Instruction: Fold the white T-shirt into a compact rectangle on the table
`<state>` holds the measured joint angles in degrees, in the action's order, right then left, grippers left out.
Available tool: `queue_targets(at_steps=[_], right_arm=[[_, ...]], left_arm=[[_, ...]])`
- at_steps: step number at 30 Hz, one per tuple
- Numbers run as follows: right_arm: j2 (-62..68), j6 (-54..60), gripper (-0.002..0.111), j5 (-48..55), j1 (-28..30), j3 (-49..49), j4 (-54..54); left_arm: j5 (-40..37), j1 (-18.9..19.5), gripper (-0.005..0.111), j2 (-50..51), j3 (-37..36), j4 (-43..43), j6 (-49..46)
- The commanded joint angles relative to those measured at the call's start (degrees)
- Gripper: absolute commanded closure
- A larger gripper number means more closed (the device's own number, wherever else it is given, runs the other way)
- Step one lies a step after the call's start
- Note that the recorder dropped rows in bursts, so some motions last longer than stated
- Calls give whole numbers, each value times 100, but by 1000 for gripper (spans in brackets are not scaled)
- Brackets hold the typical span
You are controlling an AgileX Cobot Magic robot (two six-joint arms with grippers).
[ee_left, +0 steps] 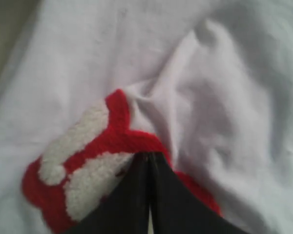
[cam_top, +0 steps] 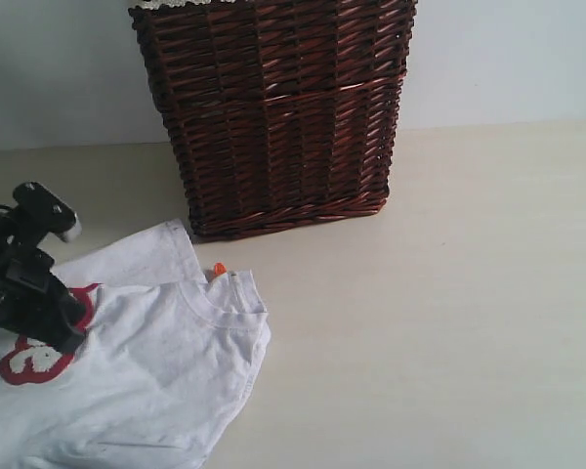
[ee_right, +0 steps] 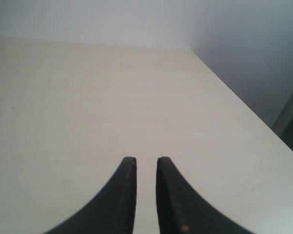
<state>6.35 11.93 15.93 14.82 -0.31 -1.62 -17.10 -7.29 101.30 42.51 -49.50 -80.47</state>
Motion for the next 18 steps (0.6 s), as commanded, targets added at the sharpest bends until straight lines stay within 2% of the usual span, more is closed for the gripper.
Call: queue_targets(at_steps=[1, 11, 18], right_arm=[[-40, -1, 91, -69, 20, 31, -12], [-40, -1, 91, -69, 20, 31, 3], [-40, -1, 91, -69, 20, 31, 3]], left_arm=[[-212, -203, 107, 487, -33, -90, -404], [-865, -1113, 107, 703, 510, -156, -749], [-1470, -1860, 107, 703, 766, -803, -740]])
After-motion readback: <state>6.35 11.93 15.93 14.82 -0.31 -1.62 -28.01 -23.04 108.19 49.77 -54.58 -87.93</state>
